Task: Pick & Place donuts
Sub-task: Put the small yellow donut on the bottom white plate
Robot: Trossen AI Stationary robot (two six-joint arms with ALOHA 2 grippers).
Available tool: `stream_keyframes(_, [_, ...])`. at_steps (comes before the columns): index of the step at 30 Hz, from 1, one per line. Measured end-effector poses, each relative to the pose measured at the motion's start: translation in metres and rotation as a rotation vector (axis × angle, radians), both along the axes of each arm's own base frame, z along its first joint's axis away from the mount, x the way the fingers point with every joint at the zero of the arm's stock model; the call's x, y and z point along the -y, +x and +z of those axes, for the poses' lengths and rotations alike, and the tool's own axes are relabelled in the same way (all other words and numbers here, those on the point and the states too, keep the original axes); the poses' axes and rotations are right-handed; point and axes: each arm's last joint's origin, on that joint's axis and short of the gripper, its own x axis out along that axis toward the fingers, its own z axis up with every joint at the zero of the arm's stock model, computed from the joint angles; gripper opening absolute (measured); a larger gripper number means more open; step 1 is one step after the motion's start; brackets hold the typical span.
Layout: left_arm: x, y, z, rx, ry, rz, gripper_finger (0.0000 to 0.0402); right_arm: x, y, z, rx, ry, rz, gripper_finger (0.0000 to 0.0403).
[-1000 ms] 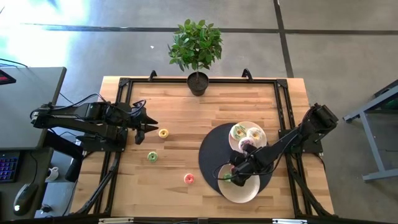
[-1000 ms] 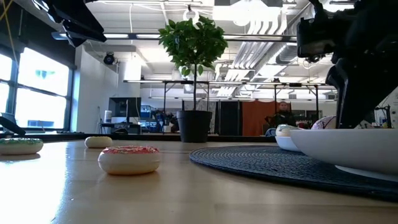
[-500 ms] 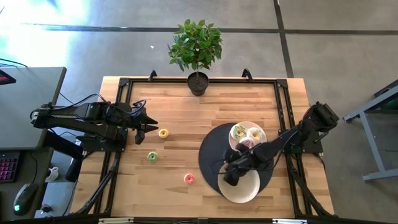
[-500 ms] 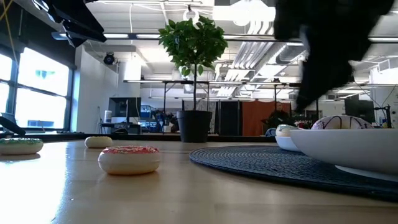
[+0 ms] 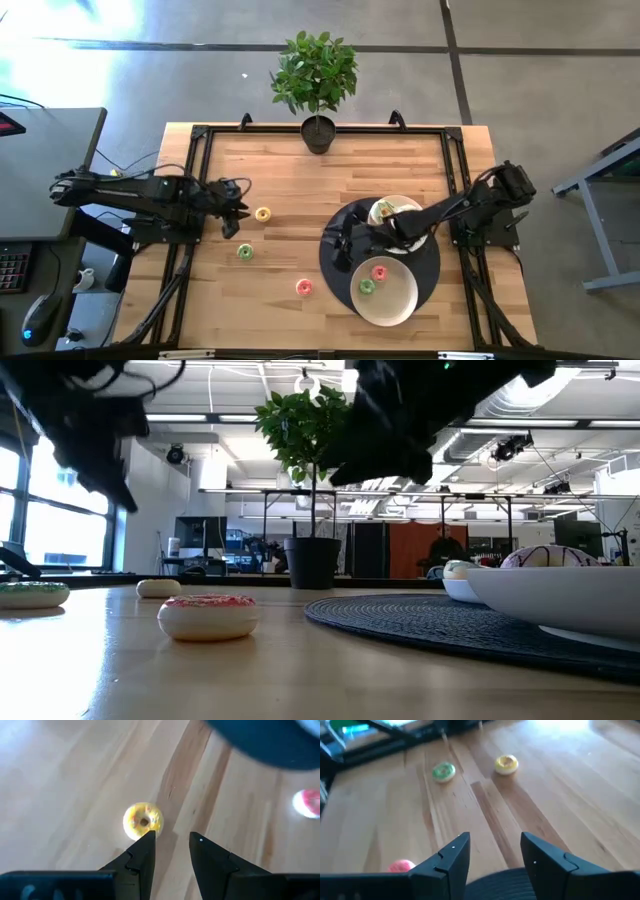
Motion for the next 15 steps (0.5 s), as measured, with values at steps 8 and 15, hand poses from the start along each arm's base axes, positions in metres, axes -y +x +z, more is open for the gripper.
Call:
stream_keyframes(8, [0.001, 0.011, -0.046, 0.117, -0.058, 0.047, 0.0119, 0.013, 0.021, -0.033, -0.022, 0.061, 0.102, 0.0171])
stream_keyframes(15, [-0.001, 0.012, -0.066, 0.089, -0.035, 0.105, 0.0119, 0.021, 0.025, -0.037, -0.029, -0.05, 0.147, 0.017])
